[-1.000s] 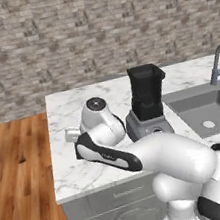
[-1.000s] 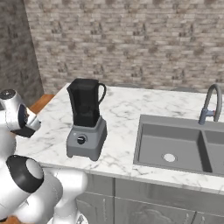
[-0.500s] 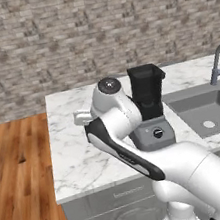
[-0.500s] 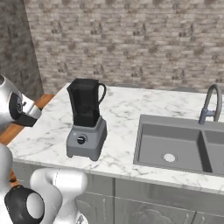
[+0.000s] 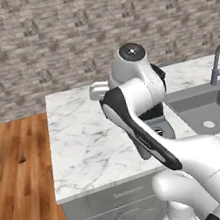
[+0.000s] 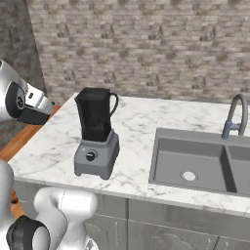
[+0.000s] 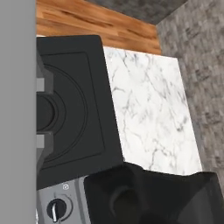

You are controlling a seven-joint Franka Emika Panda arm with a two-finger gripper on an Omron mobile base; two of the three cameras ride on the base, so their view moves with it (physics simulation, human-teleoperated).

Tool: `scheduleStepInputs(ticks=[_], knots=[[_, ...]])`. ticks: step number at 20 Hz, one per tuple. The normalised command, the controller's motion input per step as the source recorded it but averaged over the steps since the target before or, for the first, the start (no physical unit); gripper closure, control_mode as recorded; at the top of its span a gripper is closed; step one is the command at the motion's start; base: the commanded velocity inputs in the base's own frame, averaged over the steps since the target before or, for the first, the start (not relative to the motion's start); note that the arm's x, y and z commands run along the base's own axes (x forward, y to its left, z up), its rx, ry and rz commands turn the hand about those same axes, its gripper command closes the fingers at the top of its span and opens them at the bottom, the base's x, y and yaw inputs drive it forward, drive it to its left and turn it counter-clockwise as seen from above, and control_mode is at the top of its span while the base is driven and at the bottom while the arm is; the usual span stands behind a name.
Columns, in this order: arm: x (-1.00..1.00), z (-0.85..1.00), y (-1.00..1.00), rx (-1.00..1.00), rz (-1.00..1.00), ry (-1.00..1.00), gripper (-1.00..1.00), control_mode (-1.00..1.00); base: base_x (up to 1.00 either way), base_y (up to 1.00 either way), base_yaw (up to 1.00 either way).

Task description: Open the blender lid, put the kiwi in the blender, close the lid, and start the blender.

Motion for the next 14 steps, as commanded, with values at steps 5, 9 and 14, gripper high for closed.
scheduleStepInputs(ticks=[5,9,14], knots=[[-0.03,0.81,-0.63,-0.01,-0.01,-0.01,1.0,-1.0,0.0,0.0,0.0],[0.0,0.69,-0.64,0.0,0.0,0.0,1.0,-1.0,0.0,0.0,0.0],[0.08,0.37,-0.54,0.0,0.0,0.0,1.0,-1.0,0.0,0.0,0.0]])
